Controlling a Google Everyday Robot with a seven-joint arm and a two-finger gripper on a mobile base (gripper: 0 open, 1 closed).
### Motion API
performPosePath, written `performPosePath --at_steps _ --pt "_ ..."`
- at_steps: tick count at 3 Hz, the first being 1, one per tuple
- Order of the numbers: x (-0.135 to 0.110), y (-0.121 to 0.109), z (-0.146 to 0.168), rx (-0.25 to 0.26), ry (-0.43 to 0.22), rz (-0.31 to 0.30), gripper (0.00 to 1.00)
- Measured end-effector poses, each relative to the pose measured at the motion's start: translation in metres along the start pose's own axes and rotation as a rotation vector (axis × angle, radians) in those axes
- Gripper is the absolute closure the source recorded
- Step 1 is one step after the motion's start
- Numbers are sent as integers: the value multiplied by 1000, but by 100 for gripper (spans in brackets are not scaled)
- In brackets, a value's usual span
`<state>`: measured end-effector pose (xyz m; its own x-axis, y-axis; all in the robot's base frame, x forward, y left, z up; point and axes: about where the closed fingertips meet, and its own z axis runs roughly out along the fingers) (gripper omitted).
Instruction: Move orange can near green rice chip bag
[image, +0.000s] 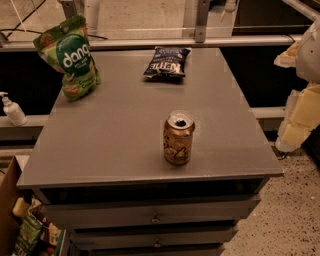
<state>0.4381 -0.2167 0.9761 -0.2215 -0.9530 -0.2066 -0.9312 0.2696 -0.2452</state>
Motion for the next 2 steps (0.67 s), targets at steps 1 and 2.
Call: performPosePath --at_steps 1,2 --pt "-1 0 -2 18 -3 -11 0" --pt "1 -3 2 30 -55 19 0"
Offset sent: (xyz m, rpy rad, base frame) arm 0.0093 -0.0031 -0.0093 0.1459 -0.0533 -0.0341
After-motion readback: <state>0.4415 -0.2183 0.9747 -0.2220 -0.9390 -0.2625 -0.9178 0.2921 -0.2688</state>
